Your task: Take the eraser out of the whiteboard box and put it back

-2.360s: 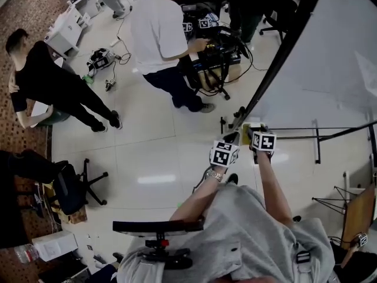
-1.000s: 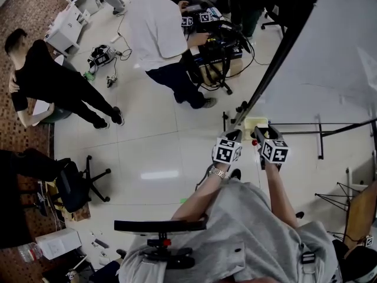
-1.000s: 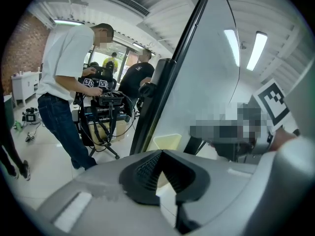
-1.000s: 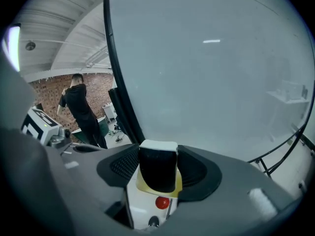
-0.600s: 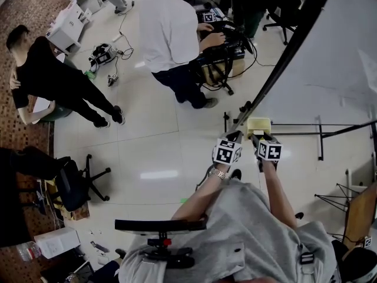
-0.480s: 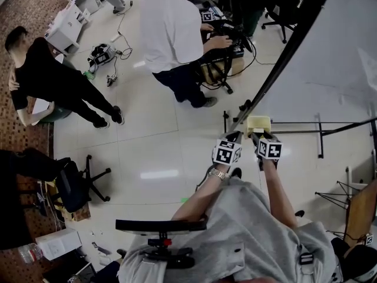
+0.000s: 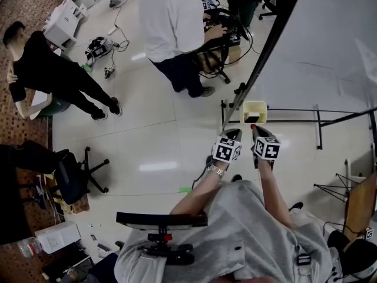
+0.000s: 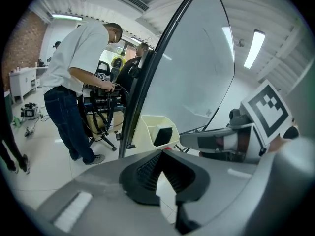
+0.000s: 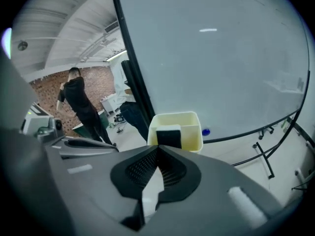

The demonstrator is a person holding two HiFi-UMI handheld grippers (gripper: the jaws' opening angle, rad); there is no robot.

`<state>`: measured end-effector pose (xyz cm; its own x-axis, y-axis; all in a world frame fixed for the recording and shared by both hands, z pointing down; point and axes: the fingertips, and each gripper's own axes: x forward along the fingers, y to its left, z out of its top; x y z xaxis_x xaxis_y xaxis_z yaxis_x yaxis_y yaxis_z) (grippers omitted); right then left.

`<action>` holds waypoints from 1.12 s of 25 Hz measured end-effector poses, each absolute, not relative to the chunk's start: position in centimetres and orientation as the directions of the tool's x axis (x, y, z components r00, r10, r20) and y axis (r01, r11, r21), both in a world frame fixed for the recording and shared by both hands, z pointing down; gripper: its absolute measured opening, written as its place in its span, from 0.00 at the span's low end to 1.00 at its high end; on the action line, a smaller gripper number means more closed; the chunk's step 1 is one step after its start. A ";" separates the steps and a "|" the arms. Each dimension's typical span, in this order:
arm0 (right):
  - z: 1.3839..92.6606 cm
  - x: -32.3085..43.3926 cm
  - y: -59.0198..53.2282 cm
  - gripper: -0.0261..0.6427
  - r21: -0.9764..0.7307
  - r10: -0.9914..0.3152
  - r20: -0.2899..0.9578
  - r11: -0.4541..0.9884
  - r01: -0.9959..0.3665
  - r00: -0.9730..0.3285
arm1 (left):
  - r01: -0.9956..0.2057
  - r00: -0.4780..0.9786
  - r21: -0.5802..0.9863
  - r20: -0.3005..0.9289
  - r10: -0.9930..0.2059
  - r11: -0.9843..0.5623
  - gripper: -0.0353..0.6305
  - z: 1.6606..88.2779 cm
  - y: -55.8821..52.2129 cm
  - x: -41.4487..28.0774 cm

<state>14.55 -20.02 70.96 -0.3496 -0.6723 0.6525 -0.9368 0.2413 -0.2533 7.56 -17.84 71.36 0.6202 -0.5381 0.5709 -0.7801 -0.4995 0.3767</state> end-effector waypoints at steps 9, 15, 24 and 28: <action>71.6 14.0 -10.7 0.04 -0.326 -0.542 0.625 0.474 -0.818 -0.562 | -0.879 0.477 0.306 0.569 -0.670 -0.366 0.06 71.4 -11.9 11.0; 73.0 15.7 -3.1 0.04 -0.363 -0.471 0.653 0.492 -0.791 -0.593 | -0.892 0.450 0.282 0.614 -0.649 -0.353 0.06 73.2 -4.0 14.3; 70.0 15.3 -1.8 0.04 -0.298 -0.508 0.617 0.556 -0.776 -0.601 | -0.878 0.476 0.275 0.584 -0.658 -0.391 0.06 70.8 -3.1 14.0; 69.0 14.0 -2.5 0.04 -0.287 -0.528 0.600 0.559 -0.778 -0.601 | -0.878 0.474 0.259 0.573 -0.668 -0.401 0.06 69.8 -3.2 12.5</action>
<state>13.96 -2.52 68.98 -0.6007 -0.5282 0.6001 -0.7780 0.5590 -0.2867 12.48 -3.17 69.78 0.4745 -0.6681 0.5732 -0.8784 -0.4013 0.2594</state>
